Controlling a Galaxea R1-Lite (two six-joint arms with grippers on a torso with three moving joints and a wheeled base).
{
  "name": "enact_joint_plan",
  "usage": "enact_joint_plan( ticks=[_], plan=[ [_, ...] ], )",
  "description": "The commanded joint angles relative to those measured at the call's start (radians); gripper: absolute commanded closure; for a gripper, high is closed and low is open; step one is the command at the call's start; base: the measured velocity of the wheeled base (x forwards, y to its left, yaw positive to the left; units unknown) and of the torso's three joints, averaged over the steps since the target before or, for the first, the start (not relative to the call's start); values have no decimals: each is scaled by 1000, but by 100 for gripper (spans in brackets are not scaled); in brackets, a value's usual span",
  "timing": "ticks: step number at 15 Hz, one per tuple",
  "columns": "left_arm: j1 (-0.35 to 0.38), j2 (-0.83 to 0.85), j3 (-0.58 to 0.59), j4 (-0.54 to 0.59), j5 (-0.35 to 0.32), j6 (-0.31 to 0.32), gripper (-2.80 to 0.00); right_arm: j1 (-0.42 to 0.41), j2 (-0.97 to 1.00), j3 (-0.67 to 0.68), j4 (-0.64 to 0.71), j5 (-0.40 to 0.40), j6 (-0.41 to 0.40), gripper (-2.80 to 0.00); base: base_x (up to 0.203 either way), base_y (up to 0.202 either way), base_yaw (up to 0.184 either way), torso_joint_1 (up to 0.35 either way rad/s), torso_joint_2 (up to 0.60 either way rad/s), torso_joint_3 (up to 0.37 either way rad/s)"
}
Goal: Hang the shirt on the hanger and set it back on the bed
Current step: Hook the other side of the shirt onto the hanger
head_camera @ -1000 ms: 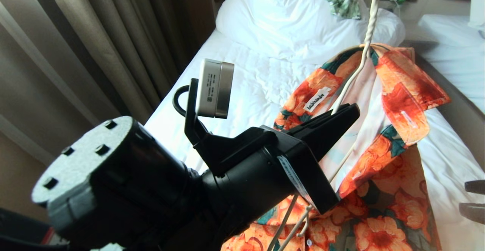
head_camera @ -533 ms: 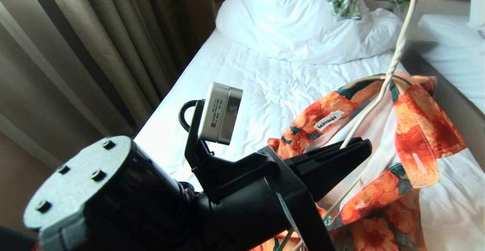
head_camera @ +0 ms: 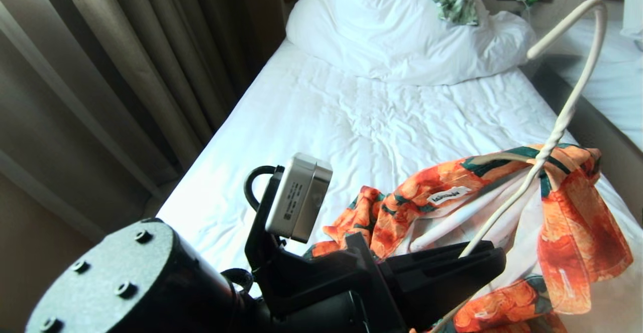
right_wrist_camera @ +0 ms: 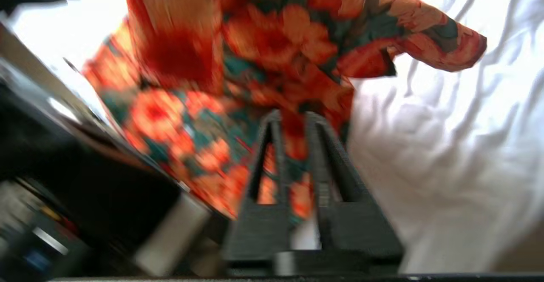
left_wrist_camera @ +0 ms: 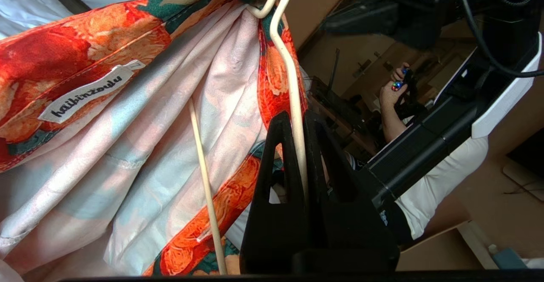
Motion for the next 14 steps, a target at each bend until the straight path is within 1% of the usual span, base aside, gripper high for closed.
enact_joint_plan(
  ticks=[1,4,6,7,9,12,14],
  plan=[
    [-7,-2,-3,-8,-1,-1,0,-15,42,-17,69,-1,-194,-280,0,0,0,0,0,0],
    [-11,-9,-1,-6,-1,0,0,-40,122,-32,38,2,-243,-280,0,0,0,0,0,0],
    [-11,-12,-1,-6,-1,0,0,-56,205,-59,-45,14,-282,-280,0,0,0,0,0,0],
    [-11,-14,-1,-6,0,0,0,-62,237,-85,-90,42,-303,-280,0,0,0,0,0,0],
    [-10,-23,3,-6,2,1,0,-73,287,-135,-117,132,-330,-280,0,0,0,0,0,0],
    [-7,-34,8,-6,2,0,0,-74,325,-142,-134,170,-358,-280,0,0,0,0,0,0],
    [-7,-32,8,-6,1,0,0,-74,348,-143,-149,222,-366,-280,0,0,0,0,0,0]
  ],
)
